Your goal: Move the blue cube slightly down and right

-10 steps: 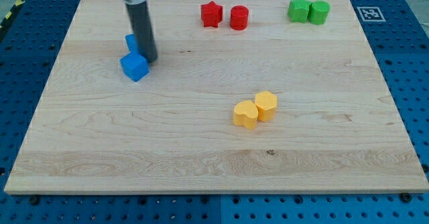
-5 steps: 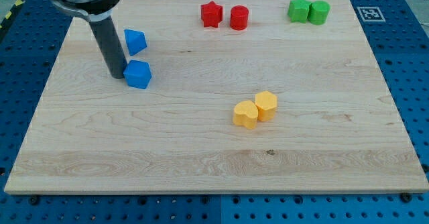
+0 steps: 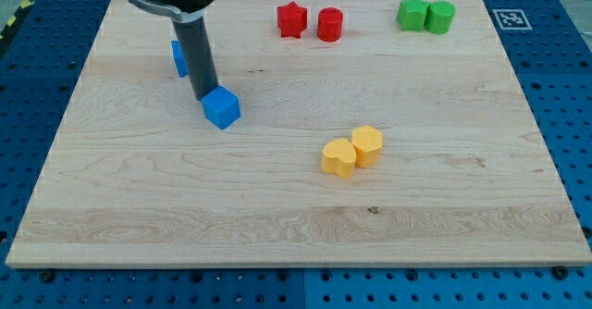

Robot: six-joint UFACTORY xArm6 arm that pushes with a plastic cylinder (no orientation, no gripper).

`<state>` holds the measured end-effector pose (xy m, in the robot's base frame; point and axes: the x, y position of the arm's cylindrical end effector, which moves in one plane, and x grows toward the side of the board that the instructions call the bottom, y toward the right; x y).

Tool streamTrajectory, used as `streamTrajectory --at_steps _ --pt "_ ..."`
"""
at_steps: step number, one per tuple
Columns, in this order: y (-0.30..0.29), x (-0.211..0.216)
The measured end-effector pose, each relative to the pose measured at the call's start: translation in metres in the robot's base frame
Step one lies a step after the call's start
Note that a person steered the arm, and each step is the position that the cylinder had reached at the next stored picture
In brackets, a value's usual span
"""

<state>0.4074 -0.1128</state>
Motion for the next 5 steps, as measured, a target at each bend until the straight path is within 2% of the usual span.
streamTrajectory --at_steps 2,4,5 --pt "0.013 0.032" --pt "0.014 0.049" --pt "0.014 0.041"
